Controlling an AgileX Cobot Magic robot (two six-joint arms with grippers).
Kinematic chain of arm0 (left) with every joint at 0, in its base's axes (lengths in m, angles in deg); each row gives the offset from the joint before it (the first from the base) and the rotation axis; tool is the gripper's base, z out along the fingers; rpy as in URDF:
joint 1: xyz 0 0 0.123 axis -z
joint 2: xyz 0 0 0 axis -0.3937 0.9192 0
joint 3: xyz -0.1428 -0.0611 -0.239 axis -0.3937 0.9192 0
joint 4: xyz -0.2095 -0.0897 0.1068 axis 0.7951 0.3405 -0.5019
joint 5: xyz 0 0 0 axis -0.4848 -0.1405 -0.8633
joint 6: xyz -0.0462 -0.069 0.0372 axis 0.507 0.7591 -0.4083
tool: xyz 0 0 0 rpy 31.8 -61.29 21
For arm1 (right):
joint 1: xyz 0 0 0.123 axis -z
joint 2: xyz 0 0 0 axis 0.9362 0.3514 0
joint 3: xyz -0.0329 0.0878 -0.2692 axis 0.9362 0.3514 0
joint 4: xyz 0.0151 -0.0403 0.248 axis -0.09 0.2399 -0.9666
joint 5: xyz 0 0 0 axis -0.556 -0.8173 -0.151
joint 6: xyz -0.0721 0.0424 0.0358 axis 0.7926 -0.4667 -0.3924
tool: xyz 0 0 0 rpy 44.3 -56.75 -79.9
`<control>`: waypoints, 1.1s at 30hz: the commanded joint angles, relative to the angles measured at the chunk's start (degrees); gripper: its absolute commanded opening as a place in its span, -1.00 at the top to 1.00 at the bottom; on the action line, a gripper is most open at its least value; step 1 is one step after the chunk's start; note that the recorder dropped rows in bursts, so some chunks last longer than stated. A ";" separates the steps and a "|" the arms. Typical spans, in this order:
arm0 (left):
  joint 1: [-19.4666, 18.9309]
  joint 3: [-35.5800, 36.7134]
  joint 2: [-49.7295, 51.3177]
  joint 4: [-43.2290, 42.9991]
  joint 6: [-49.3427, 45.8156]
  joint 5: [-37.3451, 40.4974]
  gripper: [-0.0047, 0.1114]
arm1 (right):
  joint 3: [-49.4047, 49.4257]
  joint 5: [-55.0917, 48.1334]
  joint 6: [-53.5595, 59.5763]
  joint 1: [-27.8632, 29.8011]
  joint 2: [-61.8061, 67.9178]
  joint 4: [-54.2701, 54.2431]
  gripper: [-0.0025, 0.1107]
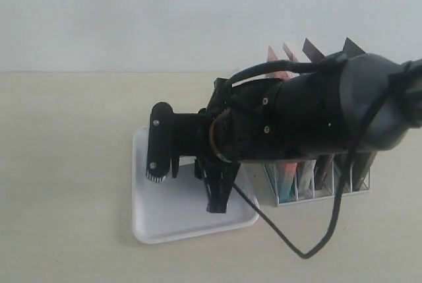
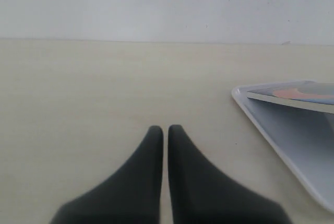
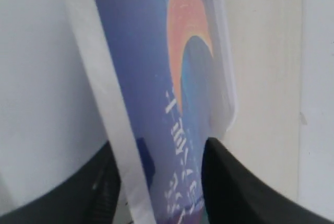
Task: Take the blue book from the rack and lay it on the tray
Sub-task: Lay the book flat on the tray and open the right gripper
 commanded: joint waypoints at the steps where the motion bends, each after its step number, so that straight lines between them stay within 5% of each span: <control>1: -0.11 -0.06 -0.18 0.67 0.00 -0.25 0.85 | -0.02 -8.09 -0.68 -4.73 -0.17 -0.71 0.49; 5: -0.11 -0.06 -0.18 0.67 0.00 -0.25 0.85 | -0.02 -13.41 -2.94 -8.90 -0.59 -0.69 0.94; 12: -0.11 -0.06 -0.18 0.67 0.00 -0.25 0.85 | -0.02 -19.90 -6.85 -13.06 -3.81 -0.93 0.96; 22: -0.11 -0.06 -0.18 0.67 0.00 -0.25 0.85 | 0.11 -13.03 -8.72 -10.75 -2.84 1.99 0.95; 24: -0.11 -0.06 -0.18 0.67 0.00 -0.25 0.85 | 0.11 -11.03 -9.36 -9.98 -2.84 1.99 0.89; 26: -0.11 -0.06 -0.18 0.67 0.00 -0.25 0.85 | 0.11 -10.10 -9.81 -8.28 -2.84 1.84 0.52; 27: -0.11 -0.06 -0.18 0.67 0.00 -0.25 0.85 | 0.11 -10.23 -9.81 -7.70 -2.84 1.09 0.15; 29: -0.11 -0.06 -0.18 0.67 0.00 -0.25 0.85 | 0.11 -11.43 -9.81 -7.83 -2.84 0.88 -0.08; 33: -0.11 -0.06 -0.18 0.67 0.00 -0.25 0.85 | 0.11 -18.47 -9.81 -11.79 -4.24 0.88 0.36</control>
